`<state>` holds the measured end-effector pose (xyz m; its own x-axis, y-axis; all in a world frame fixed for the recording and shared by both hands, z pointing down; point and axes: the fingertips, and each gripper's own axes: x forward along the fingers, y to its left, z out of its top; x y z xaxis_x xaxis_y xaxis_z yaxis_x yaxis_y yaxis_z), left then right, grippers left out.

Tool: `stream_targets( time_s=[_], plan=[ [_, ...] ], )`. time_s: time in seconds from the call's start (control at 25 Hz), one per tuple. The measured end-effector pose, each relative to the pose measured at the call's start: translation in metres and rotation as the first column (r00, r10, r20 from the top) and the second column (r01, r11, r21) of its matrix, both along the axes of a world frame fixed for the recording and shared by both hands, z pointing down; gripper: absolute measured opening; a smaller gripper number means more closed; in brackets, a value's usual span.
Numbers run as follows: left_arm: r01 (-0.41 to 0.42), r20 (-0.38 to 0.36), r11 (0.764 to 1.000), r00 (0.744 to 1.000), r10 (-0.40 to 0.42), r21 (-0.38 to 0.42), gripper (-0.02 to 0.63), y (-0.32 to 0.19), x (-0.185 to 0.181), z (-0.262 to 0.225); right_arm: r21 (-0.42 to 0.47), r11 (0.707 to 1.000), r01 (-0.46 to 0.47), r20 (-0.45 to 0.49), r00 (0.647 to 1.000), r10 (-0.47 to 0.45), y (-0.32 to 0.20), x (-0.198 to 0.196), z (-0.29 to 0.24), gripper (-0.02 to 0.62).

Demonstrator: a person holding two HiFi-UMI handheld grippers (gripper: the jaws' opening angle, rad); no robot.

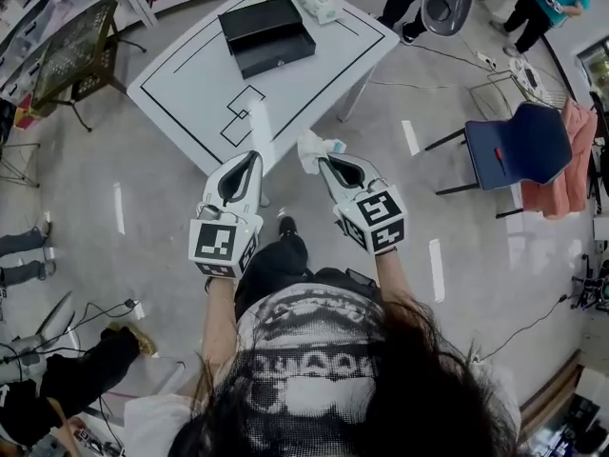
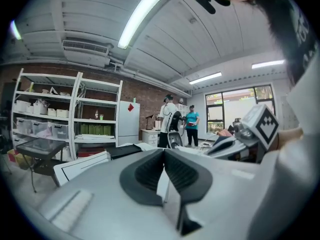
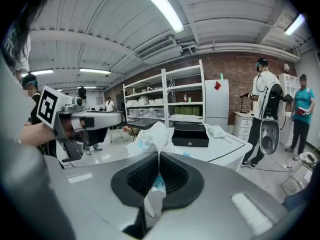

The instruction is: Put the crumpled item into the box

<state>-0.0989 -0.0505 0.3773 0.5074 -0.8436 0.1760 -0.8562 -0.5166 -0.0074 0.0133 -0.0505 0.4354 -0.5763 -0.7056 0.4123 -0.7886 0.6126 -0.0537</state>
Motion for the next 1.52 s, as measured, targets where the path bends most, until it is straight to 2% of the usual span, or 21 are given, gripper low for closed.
stream_targets(
  time_s=[0.48, 0.76, 1.12, 1.52],
  plan=[
    [-0.051, -0.005, 0.999, 0.999, 0.051, -0.012, 0.000, -0.091, -0.033, 0.005, -0.026, 1.000, -0.014, -0.031, 0.999, 0.013, -0.090, -0.042, 0.004, 0.012],
    [-0.040, -0.007, 0.999, 0.999, 0.040, -0.015, 0.000, -0.103, -0.044, 0.008, -0.032, 1.000, -0.002, -0.043, 0.999, 0.001, -0.104, -0.053, 0.007, 0.011],
    [-0.042, -0.010, 0.999, 0.999, 0.042, -0.027, 0.000, -0.111, -0.039, 0.012, -0.037, 0.999, 0.007, -0.049, 0.999, -0.009, -0.115, -0.049, 0.009, 0.012],
    [0.018, -0.003, 0.999, 1.000, -0.018, -0.032, 0.000, -0.153, -0.032, 0.016, -0.036, 0.997, 0.071, -0.050, 0.996, -0.073, -0.167, -0.041, 0.015, 0.012]
  ],
)
